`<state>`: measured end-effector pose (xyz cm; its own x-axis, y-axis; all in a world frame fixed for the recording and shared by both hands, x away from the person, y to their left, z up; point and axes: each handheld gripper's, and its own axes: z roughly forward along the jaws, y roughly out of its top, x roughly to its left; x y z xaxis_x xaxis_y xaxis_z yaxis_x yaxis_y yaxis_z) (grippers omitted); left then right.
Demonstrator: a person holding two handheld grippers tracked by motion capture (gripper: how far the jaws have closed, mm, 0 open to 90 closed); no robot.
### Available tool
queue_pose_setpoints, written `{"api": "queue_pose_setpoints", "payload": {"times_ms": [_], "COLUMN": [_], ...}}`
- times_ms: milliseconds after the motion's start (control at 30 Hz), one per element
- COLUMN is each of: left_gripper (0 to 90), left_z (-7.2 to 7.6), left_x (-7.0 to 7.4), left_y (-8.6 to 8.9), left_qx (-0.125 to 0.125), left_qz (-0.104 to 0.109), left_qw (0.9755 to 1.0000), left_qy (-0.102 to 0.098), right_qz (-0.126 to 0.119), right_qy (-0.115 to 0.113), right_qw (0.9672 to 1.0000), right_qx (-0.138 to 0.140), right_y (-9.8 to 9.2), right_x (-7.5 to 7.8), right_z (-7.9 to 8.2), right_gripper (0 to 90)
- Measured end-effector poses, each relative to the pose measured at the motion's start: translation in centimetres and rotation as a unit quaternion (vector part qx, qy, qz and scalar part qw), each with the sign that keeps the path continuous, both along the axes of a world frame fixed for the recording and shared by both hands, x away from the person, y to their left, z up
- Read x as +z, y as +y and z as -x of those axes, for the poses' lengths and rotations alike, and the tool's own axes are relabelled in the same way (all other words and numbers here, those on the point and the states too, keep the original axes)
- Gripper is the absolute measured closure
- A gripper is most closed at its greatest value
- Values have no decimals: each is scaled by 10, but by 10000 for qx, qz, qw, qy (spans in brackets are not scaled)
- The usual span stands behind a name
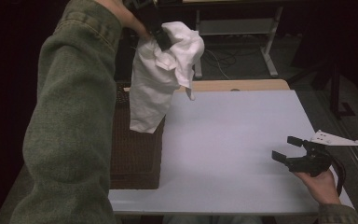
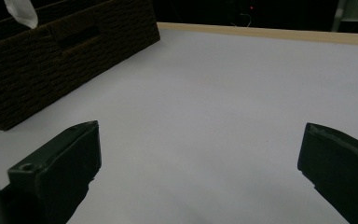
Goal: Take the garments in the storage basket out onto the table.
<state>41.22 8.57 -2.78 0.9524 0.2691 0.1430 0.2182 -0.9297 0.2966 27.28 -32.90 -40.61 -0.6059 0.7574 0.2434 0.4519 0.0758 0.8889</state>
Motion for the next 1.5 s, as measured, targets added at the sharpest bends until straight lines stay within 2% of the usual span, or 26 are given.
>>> {"api": "queue_pose_setpoints", "payload": {"times_ms": [167,267,367,567,667,733,867,1000,1100,1267,1500], "left_gripper": [746,746,746,747,746,746,746,745,745,745,744], "left_z": [-1,-3,-3,-2,-1,-3,-7,-12,-16,-20,-22], "left_x": [-1,-7,-10,-6,-8,-11,-20,-30,-43,-65,-88], "left_y": [-16,-26,-37,-64,-77,-84,-91,-93,-94,-97,-98], "left_qx": [-123,-256,-283,-531,-682,-752,-768,-784,-776,-775,-735], "left_qz": [119,23,100,307,372,341,332,471,568,510,620], "left_qw": [9998,9997,9995,9980,9969,9965,9964,9957,9954,9956,9954], "left_qy": [-33,-10,-25,-157,-130,-104,-122,-112,-41,93,54], "right_qz": [-1,-13,-10,7,10,0,-13,-28,-36,-10,7], "right_qy": [-5,-18,-49,-49,-36,-39,-68,-47,-47,-53,-73], "right_qw": [10000,10000,10000,9999,9999,9999,9999,9999,9999,9999,9999], "right_qx": [32,66,73,97,106,113,103,105,113,141,152], "right_y": [2,2,3,4,4,4,3,3,4,5,7], "right_x": [0,1,1,1,1,2,2,2,2,2,2], "right_z": [0,0,0,-1,-1,-1,0,0,0,0,-1], "right_gripper": [0,0,0,0,0,0,0,0,0,0,0]}}
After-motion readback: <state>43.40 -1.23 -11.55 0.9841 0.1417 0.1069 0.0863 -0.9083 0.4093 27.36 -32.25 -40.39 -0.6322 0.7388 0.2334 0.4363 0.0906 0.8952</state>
